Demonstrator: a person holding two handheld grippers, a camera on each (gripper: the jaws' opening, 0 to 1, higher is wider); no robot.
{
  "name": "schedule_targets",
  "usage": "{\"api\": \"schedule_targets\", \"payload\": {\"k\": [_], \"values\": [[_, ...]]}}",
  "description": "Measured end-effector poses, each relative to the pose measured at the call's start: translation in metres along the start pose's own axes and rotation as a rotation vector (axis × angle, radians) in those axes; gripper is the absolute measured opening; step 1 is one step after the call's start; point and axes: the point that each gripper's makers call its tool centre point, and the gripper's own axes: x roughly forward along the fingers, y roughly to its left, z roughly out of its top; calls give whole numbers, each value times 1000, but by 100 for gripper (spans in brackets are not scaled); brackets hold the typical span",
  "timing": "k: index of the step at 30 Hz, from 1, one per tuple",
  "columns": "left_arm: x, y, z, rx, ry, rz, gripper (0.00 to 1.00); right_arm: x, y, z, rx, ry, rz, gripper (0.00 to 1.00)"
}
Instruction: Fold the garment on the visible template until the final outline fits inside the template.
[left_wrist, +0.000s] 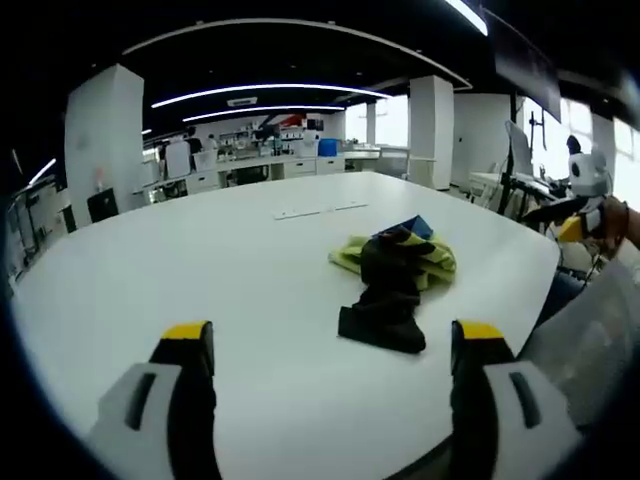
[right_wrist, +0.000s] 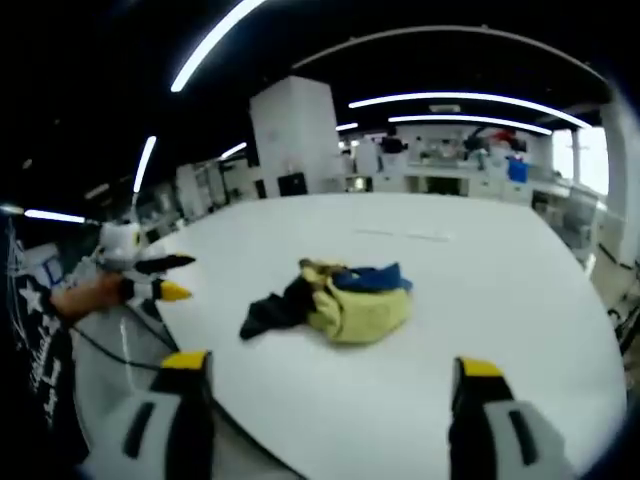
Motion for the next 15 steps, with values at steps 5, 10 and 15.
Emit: {"api": "schedule_targets", "payload": {"k": [5, 10, 15], "values": [[1, 2, -3, 9, 14, -1, 95, 2, 2, 0, 0, -1, 3, 99], [1, 0, -5, 13, 26, -6, 94, 2, 3, 0, 0, -1, 0, 99], [1, -2, -4, 17, 25, -11, 94, 2, 1, -1, -2, 1, -8, 99]]}}
